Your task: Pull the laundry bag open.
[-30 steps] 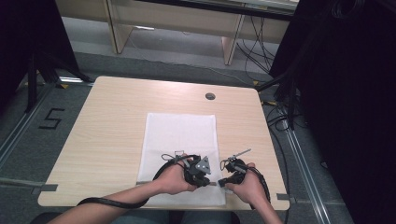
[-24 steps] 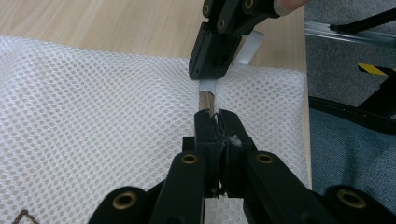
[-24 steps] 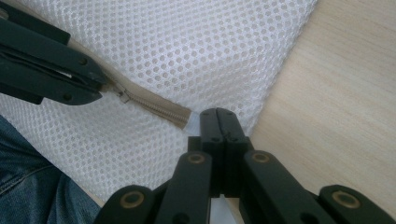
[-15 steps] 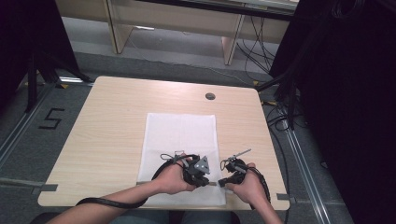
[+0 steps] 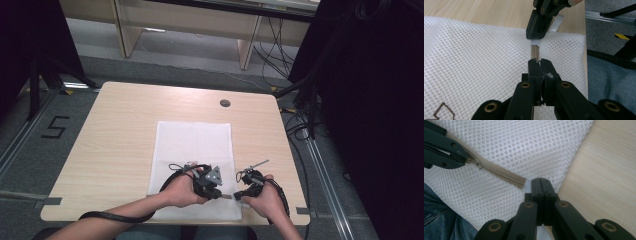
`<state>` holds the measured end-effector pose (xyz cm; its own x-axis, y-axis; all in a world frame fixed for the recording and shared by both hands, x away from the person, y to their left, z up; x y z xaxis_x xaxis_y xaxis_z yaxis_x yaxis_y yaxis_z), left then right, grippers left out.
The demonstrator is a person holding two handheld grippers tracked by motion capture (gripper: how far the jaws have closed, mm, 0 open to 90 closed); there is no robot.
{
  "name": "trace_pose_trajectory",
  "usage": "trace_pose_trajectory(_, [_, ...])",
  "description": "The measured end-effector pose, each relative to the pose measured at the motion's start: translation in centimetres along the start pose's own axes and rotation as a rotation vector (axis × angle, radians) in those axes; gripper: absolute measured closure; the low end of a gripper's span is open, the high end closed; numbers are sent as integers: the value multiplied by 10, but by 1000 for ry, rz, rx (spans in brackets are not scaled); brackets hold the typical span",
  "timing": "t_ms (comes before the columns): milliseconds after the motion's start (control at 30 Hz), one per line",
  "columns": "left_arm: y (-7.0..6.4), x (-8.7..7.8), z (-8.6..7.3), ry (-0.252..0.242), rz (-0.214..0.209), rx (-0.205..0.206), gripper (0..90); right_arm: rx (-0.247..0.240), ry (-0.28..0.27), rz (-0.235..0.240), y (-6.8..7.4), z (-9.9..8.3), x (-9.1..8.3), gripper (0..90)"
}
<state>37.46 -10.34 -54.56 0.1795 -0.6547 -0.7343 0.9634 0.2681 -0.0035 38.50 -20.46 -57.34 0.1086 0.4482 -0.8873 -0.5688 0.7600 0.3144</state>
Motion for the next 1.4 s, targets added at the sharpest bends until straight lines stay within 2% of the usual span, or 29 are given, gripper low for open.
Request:
trace_pose_trajectory(167, [0, 0, -1, 2, -2, 4, 874, -1, -4, 0, 0, 0, 0, 900])
trace_pose_trajectory(200, [1, -1, -1, 4, -1, 21, 874, -2, -7, 1, 0, 0, 1, 900])
trace_pose_trajectory(267, [1, -2, -1, -1, -1, 2, 874, -2, -7, 1, 0, 0, 1, 900])
trace_pose_trajectory(367, [2, -4, -2, 1, 2, 15, 874, 1, -6, 1, 0, 0, 1, 900])
trace_pose_trajectory(467, [2, -5, -2, -2, -1, -8, 874, 1, -6, 1, 0, 0, 1, 900])
trace_pose_trajectory(600, [2, -6, -3, 1, -1, -3, 874, 2, -7, 1, 0, 0, 1, 900])
trace_pose_trajectory(633, [3, -7, -3, 0, 1, 12, 874, 1, -7, 1, 0, 0, 1, 900])
trace_pose_trajectory(700, [2, -8, -3, 0, 2, -4, 874, 2, -7, 1, 0, 0, 1, 900])
trace_pose_trajectory(767, [3, -9, -4, 5, -2, 12, 874, 0, -6, -1, 0, 0, 0, 900])
trace_pose_trajectory(867, [3, -10, -4, -2, 2, -4, 874, 1, -5, -1, 0, 0, 0, 900])
trace_pose_trajectory(967, [4, -11, -4, 0, 3, 13, 874, 2, -6, -1, 0, 0, 1, 900])
trace_pose_trajectory(1200, [3, -14, -5, 1, 3, 1, 874, 3, -7, 0, 0, 0, 1, 900])
trace_pose_trajectory(1233, [5, -15, -5, 1, 6, 16, 874, 3, -8, 0, 0, 0, 0, 900])
trace_pose_trajectory(1300, [4, -15, -6, -2, 3, -3, 874, 3, -8, 0, 0, 0, 0, 900])
trace_pose_trajectory(1400, [4, -16, -6, -1, 4, 10, 874, 5, -7, 0, -1, 0, 1, 900])
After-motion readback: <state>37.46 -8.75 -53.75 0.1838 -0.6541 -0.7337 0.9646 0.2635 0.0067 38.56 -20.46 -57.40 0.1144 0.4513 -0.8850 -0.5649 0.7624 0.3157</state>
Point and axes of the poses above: each handheld gripper's, and its own axes: x roughly forward along the jaws, z roughly out of its top, y roughly to its left, the point moved 10 cm from there along x, roughly forward along the jaws, and after that the axes turned 5 degrees about z, right-handed, at the moved point
